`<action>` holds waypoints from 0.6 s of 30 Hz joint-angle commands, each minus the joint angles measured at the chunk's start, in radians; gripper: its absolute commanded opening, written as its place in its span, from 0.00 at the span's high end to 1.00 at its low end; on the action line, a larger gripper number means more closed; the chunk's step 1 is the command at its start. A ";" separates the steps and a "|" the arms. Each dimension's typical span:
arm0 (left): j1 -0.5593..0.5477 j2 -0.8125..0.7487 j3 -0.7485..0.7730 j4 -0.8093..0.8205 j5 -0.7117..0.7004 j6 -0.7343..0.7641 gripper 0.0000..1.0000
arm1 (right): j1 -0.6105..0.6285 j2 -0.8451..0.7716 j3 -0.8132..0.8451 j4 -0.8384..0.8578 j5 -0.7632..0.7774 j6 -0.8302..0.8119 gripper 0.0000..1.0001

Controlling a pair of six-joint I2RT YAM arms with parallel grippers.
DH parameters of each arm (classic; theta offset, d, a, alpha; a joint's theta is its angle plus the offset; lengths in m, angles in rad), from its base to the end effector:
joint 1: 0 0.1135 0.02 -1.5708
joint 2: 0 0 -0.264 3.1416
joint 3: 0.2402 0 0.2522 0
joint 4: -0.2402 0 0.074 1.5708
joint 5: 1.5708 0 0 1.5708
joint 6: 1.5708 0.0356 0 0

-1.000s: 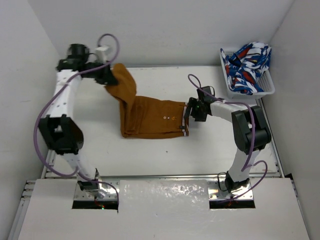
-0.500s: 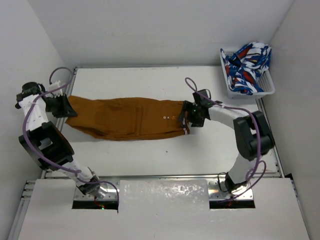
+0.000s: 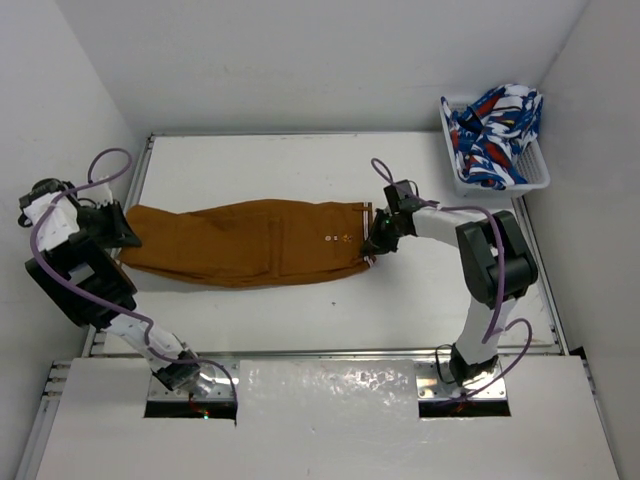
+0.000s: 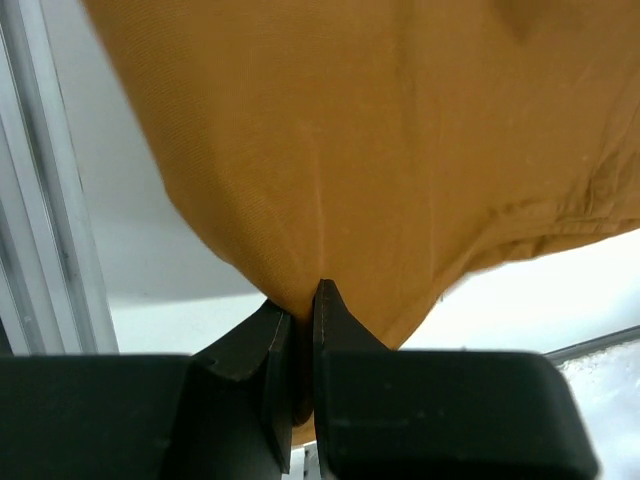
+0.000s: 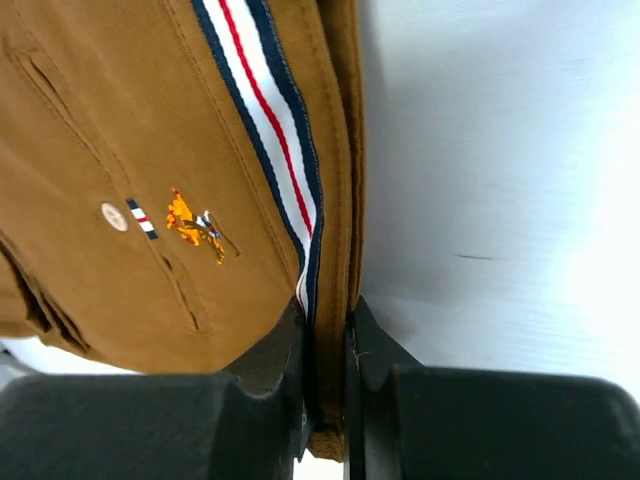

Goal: Fold and stack the trousers
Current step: Fold the trousers

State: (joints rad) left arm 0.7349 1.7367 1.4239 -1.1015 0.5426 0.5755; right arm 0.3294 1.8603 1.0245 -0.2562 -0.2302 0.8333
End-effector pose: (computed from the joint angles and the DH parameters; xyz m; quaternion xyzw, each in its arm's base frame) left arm 0.2582 0.2086 0.2524 -0.0556 0.9591 -0.1660 0.2225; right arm 0.3325 0.1223 0.1286 0.2142 0.9414 0.2226 0.1356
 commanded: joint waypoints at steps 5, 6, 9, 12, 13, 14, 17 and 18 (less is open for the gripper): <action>-0.046 0.070 0.220 0.012 0.150 -0.065 1.00 | -0.174 -0.099 0.081 -0.110 -0.015 -0.106 1.00; -0.084 0.076 0.239 0.021 0.167 -0.092 1.00 | -0.188 -0.102 0.113 -0.123 -0.011 -0.120 1.00; -0.182 0.098 0.317 0.040 0.221 -0.152 1.00 | -0.231 -0.116 0.184 -0.187 0.005 -0.180 1.00; -0.245 0.122 0.409 0.063 0.281 -0.225 1.00 | -0.277 -0.138 0.236 -0.215 -0.006 -0.203 1.00; -0.253 0.130 0.438 0.066 0.295 -0.245 1.00 | -0.294 -0.154 0.247 -0.222 -0.004 -0.207 1.00; -0.253 0.130 0.444 0.066 0.290 -0.252 1.00 | -0.300 -0.162 0.246 -0.230 -0.004 -0.212 1.00; -0.249 0.110 0.365 0.034 0.194 -0.215 1.00 | -0.319 -0.206 0.188 -0.258 0.009 -0.230 1.00; -0.246 0.100 0.365 0.026 0.175 -0.198 1.00 | -0.320 -0.219 0.159 -0.256 0.014 -0.232 1.00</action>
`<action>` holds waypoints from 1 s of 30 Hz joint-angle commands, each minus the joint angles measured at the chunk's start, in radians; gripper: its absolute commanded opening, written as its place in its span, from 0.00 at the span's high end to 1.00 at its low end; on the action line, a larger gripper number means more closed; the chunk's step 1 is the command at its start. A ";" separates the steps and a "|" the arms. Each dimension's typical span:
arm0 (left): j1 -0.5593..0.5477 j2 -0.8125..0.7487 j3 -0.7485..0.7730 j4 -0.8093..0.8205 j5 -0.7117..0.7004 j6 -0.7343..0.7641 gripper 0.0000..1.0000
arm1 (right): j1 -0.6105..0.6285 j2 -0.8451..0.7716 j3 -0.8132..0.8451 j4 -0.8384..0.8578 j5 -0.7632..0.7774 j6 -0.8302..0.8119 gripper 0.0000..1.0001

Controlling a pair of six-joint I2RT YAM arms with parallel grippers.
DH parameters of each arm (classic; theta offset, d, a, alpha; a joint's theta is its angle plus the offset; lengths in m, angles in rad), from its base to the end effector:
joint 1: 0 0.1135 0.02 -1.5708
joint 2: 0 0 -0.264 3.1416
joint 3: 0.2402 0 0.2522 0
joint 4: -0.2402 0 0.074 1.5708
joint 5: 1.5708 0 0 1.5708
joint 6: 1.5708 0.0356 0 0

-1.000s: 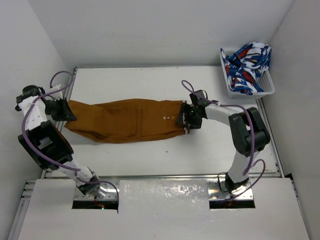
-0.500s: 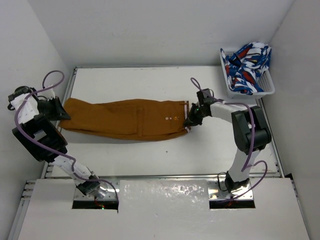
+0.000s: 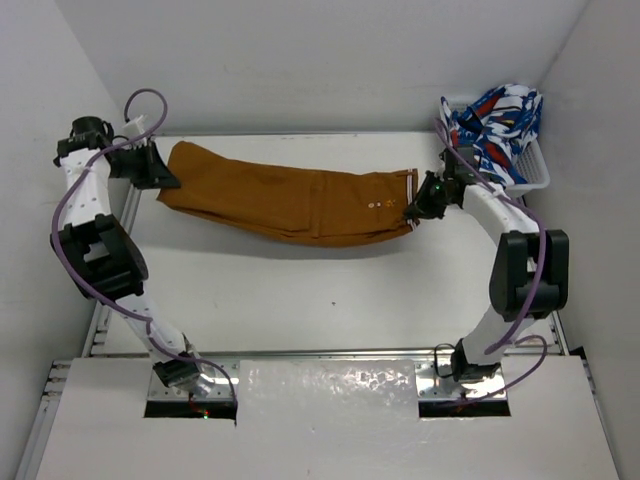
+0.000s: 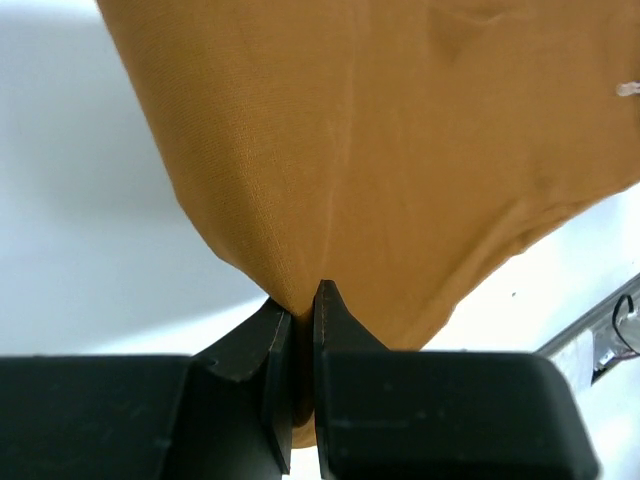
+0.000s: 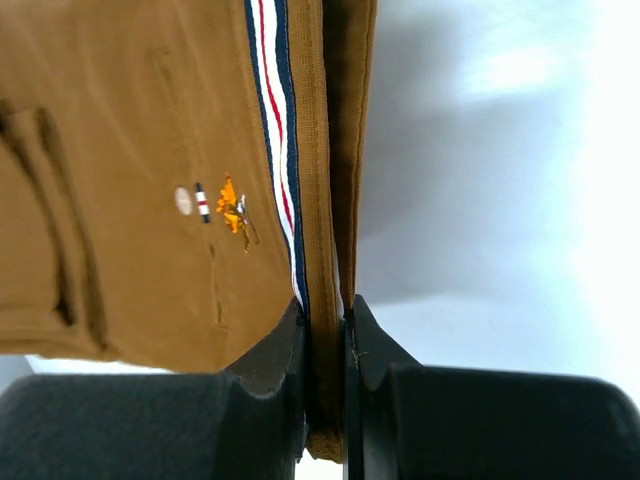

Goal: Fold and stack the trousers
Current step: Fold the trousers

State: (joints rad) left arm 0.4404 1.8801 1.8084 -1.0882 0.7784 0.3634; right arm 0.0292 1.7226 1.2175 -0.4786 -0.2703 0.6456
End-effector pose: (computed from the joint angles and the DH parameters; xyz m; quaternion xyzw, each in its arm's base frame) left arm 0.3622 0.1431 0.3162 0.0425 0.9081 -0.2680 0.3190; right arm 0.3629 0.0201 0.2183 0.2506 0.9156 0.2166 0.2279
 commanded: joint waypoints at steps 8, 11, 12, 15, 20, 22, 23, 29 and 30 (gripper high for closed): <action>0.150 -0.208 -0.558 0.111 -0.286 0.161 1.00 | -0.023 -0.155 -0.259 -0.101 0.180 -0.093 0.97; 0.153 -0.210 -0.661 0.169 -0.327 0.183 1.00 | -0.022 -0.107 -0.227 -0.144 0.177 -0.135 0.70; 0.153 -0.205 -0.669 0.174 -0.327 0.184 1.00 | -0.022 -0.092 -0.204 -0.184 0.183 -0.164 0.60; 0.153 -0.196 -0.637 0.156 -0.294 0.196 1.00 | -0.002 -0.060 -0.086 -0.282 0.308 -0.218 0.40; 0.152 -0.205 -0.632 0.090 -0.303 0.249 1.00 | 0.124 -0.093 0.114 -0.305 0.606 -0.308 0.34; 0.152 -0.219 -0.649 0.091 -0.327 0.258 1.00 | 0.248 -0.069 0.178 -0.287 0.643 -0.333 0.35; 0.152 -0.223 -0.656 0.094 -0.330 0.259 1.00 | 0.288 -0.055 0.188 -0.243 0.634 -0.337 0.36; 0.143 -0.219 -0.453 0.007 -0.191 0.285 1.00 | 0.463 0.090 0.189 -0.004 0.266 -0.215 0.73; 0.136 -0.222 -0.417 -0.015 -0.132 0.295 1.00 | 0.481 0.126 0.180 0.030 0.155 -0.195 0.76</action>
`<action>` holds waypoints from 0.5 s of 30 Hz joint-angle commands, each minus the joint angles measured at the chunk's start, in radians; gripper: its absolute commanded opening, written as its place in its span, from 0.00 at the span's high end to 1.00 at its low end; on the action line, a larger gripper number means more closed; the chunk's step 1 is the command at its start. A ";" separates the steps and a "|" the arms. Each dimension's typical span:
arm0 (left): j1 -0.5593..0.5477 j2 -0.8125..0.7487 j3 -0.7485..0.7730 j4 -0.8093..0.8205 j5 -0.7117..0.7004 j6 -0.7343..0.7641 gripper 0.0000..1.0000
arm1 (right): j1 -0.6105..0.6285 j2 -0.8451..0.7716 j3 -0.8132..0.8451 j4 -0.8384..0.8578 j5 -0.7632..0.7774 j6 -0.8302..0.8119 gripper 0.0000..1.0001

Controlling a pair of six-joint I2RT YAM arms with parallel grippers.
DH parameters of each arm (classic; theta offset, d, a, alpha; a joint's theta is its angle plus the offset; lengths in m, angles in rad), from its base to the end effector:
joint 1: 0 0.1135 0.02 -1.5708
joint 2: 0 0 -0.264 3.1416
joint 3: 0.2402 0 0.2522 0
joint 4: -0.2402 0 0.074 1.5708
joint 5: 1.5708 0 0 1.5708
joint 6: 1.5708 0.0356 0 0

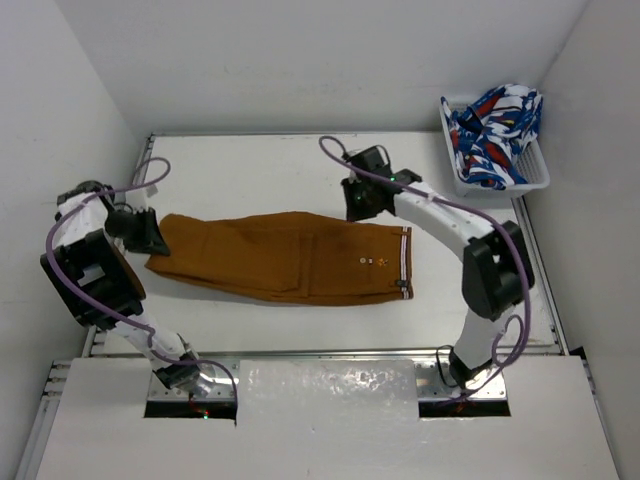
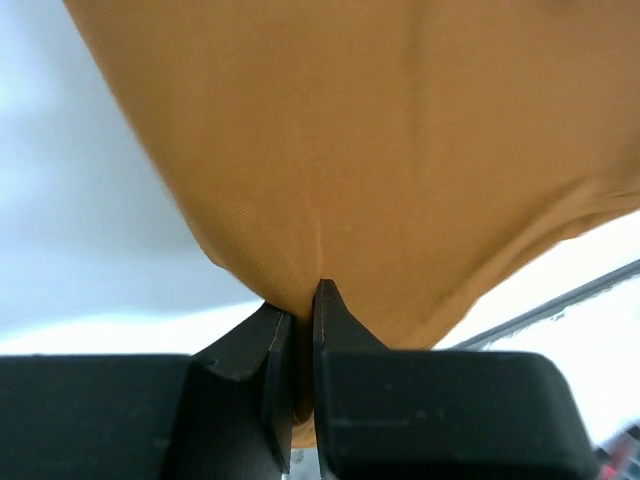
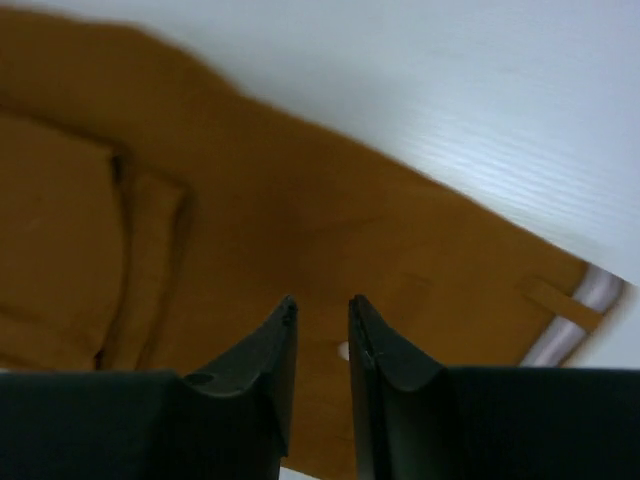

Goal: Fold and stack the trousers
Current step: Fold the trousers

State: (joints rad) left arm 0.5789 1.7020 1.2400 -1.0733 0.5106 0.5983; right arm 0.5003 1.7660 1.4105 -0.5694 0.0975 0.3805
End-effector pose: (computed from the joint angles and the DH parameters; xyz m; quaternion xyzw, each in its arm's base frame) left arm 0.2642 0.1519 0.2148 0.0139 0.9673 -0.2005 0.1545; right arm 0.3418 0.1829 0.2561 -0.0413 0.9464 0.0933 0.3064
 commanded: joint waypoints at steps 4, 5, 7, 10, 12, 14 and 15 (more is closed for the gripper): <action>-0.083 -0.061 0.294 -0.106 0.279 0.100 1.00 | 0.040 0.144 -0.074 0.328 -0.382 0.178 0.92; -0.105 -0.068 0.329 -0.114 0.331 0.103 1.00 | 0.049 0.164 -0.077 0.344 -0.412 0.184 0.93; -0.181 -0.074 0.357 -0.123 0.383 0.106 1.00 | 0.050 0.179 -0.110 0.362 -0.447 0.221 0.93; -0.316 -0.079 0.397 -0.116 0.472 0.089 1.00 | 0.049 0.204 -0.157 0.332 -0.398 0.247 0.97; -0.428 -0.071 0.430 -0.105 0.532 0.069 1.00 | 0.046 0.219 -0.195 0.354 -0.398 0.271 0.98; -0.508 -0.059 0.466 -0.094 0.578 0.049 1.00 | 0.035 0.225 -0.211 0.414 -0.424 0.313 0.98; -0.593 -0.051 0.486 -0.071 0.609 0.013 1.00 | 0.032 0.230 -0.214 0.449 -0.432 0.334 0.98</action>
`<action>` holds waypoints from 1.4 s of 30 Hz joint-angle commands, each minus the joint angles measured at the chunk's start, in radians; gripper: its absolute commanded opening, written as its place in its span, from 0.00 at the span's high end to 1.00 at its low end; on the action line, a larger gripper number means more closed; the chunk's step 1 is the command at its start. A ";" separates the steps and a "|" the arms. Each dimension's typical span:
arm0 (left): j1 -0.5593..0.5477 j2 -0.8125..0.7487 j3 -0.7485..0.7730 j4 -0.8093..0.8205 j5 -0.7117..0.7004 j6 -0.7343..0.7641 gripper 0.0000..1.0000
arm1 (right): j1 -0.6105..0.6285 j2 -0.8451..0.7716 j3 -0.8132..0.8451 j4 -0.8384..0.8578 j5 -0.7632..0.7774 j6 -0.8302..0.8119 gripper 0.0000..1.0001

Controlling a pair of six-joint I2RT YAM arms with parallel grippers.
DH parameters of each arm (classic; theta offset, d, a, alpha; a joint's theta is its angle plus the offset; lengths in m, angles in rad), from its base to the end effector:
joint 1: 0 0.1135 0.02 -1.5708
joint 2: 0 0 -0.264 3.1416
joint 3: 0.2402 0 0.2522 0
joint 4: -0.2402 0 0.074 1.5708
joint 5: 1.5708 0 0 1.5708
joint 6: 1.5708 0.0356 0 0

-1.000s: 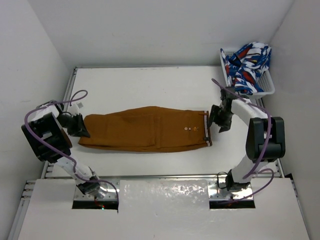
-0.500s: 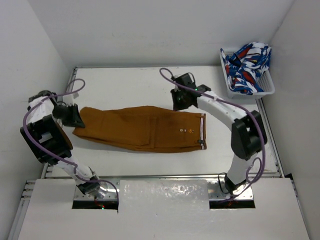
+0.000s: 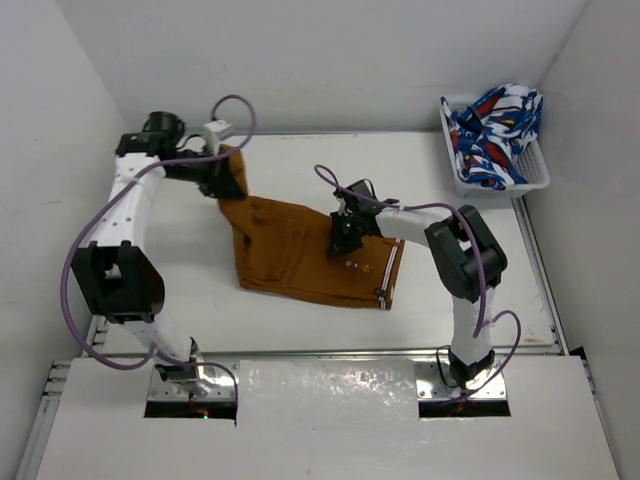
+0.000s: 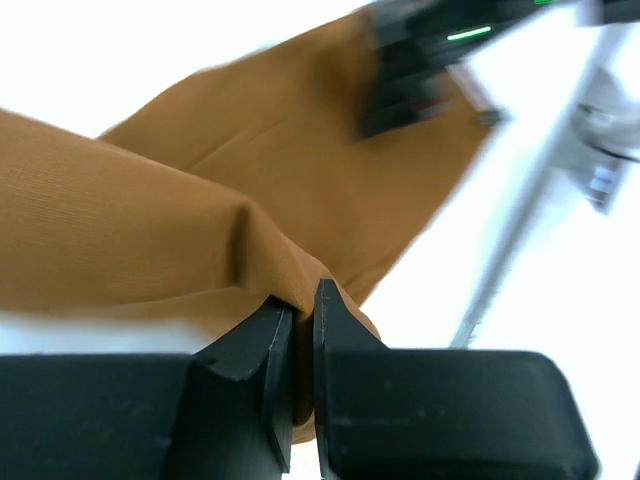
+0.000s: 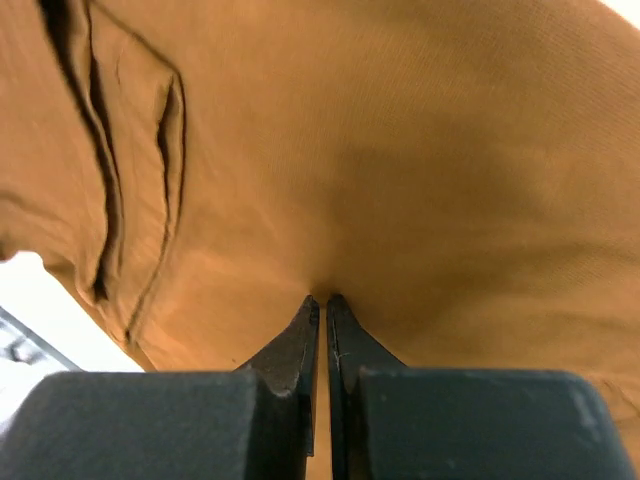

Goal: Fold and stack the trousers
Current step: Fold the trousers

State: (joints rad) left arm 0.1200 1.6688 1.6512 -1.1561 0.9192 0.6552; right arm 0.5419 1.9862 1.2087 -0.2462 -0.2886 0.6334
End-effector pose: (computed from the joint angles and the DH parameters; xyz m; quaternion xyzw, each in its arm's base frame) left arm 0.3298 0.0113 0.3438 0.3167 0.8242 -0.3358 0.3280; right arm 0.3370 0.2147 0.1336 0.0048 0.9536 0.2634 0.1457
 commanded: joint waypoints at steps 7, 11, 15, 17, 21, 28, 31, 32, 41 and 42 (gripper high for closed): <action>-0.518 0.095 0.065 0.077 0.142 -0.077 1.00 | -0.132 -0.055 -0.003 0.162 -0.121 0.118 0.95; -0.669 0.181 0.068 0.148 0.078 -0.101 1.00 | -0.227 -0.180 -0.093 0.102 -0.088 0.104 0.90; -0.744 0.276 0.110 0.171 0.012 -0.124 1.00 | -0.301 -0.315 -0.156 -0.103 0.043 0.002 0.87; -0.776 0.315 0.107 0.190 -0.025 -0.137 1.00 | -0.338 -0.383 -0.207 -0.129 0.072 -0.021 0.87; -0.806 0.368 0.104 0.223 -0.062 -0.166 1.00 | -0.375 -0.428 -0.245 -0.156 0.086 -0.037 0.86; -0.856 0.433 0.108 0.295 -0.105 -0.195 0.88 | -0.401 -0.489 -0.276 -0.168 0.082 -0.046 0.79; -0.875 0.462 0.160 0.300 -0.102 -0.221 0.93 | -0.421 -0.500 -0.282 -0.162 0.060 -0.041 0.78; -0.879 0.471 0.171 0.308 -0.108 -0.232 1.00 | -0.422 -0.500 -0.281 -0.159 0.055 -0.041 0.77; -0.888 0.499 0.249 0.326 -0.108 -0.272 0.74 | -0.425 -0.455 -0.330 -0.105 0.016 -0.008 0.77; -0.892 0.506 0.251 0.308 -0.100 -0.266 0.45 | -0.427 -0.449 -0.330 -0.110 0.020 -0.009 0.77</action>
State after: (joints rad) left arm -0.7578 2.1696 1.8652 -0.8673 0.7780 0.3897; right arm 0.1154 1.5204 0.8845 -0.3836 -0.2512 0.6128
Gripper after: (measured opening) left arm 0.451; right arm 0.228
